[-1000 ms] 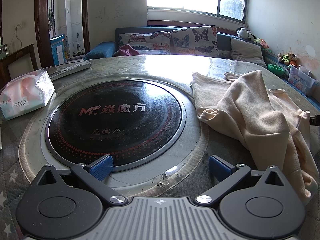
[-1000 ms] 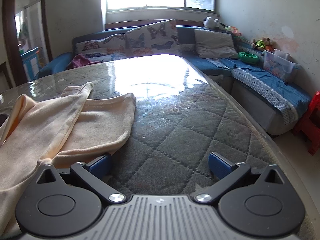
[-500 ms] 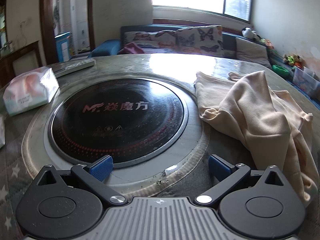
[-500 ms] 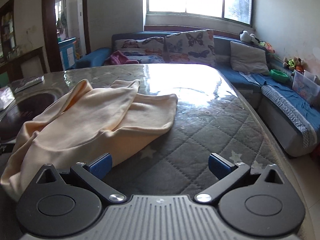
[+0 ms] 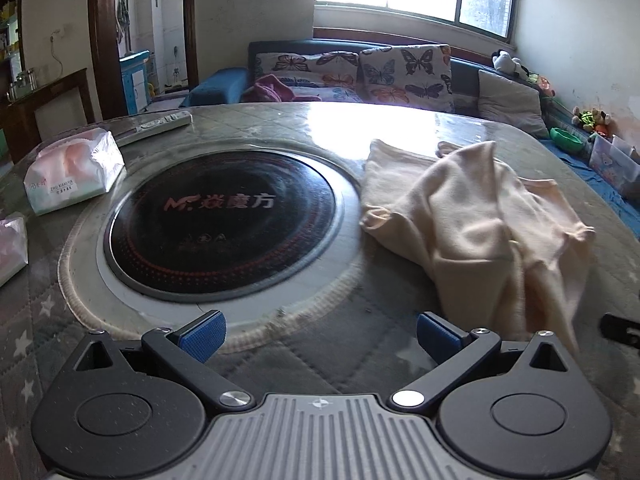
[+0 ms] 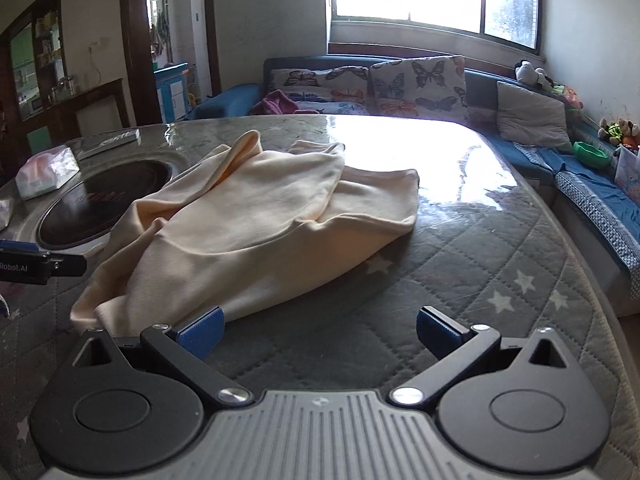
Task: Fold clothes
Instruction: 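Move both grippers toward the crumpled cream sweatshirt on the table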
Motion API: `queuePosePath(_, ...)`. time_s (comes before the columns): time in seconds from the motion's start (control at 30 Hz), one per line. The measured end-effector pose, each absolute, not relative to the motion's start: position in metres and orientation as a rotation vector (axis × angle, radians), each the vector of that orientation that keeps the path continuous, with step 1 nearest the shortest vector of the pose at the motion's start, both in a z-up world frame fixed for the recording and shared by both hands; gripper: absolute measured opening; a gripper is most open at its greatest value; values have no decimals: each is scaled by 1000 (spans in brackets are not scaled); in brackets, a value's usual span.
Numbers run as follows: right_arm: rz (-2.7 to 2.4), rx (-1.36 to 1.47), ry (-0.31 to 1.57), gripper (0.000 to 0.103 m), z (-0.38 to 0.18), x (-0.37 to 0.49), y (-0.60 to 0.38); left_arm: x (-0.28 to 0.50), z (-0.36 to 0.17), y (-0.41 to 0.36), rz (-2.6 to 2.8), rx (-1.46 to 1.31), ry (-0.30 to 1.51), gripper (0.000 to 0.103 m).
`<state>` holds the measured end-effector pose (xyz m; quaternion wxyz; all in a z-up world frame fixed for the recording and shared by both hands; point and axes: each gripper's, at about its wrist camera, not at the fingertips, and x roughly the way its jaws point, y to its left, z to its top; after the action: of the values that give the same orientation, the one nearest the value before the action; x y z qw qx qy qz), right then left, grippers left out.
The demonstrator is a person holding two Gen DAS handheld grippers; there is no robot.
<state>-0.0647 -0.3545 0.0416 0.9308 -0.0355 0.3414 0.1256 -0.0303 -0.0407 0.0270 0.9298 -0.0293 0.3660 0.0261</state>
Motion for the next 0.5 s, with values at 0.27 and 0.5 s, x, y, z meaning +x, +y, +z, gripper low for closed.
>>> queuePosePath(0.27,267,-61,706,103,42,-76,-352,-39,29,-60,35,-35,791,103)
queuePosePath(0.5,287,-77,706,103,43,-81,-343,-42,31,-70,20,-8,807,103)
